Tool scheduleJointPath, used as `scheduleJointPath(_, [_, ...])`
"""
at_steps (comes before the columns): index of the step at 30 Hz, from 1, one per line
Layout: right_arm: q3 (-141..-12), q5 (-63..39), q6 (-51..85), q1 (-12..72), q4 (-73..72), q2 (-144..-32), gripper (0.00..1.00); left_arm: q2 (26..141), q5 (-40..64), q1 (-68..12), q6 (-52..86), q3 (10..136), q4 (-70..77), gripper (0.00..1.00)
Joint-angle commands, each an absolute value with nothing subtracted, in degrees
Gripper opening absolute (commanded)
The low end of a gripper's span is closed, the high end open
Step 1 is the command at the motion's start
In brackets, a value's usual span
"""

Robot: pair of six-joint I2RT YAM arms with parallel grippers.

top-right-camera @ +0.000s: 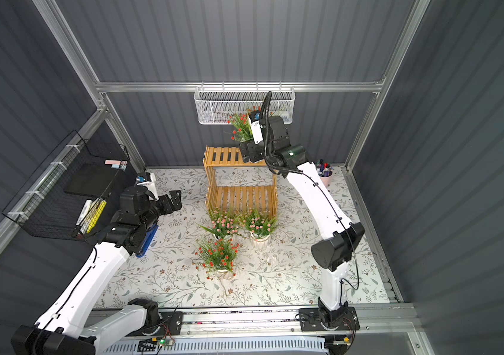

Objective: Place the baby's breath potted plants on the rack by color
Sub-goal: Place the baby's breath potted plant on the rack.

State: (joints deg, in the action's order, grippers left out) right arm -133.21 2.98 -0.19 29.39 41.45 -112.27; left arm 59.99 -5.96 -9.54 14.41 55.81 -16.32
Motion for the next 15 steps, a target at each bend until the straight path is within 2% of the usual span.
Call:
scheduleJointPath(1, [-138.3,2.7,-1.2,28.1,40.8,-114.1,0.75,58.3,-5.0,-9.5,14.9,55.7,-14.9,0.99])
scheduleJointPath(15, [-140.4,3.2,-1.6,26.8,40.6,-119.2,0.75,59.0,-3.2,-9.4,14.9,55.0,-15.8,0.99])
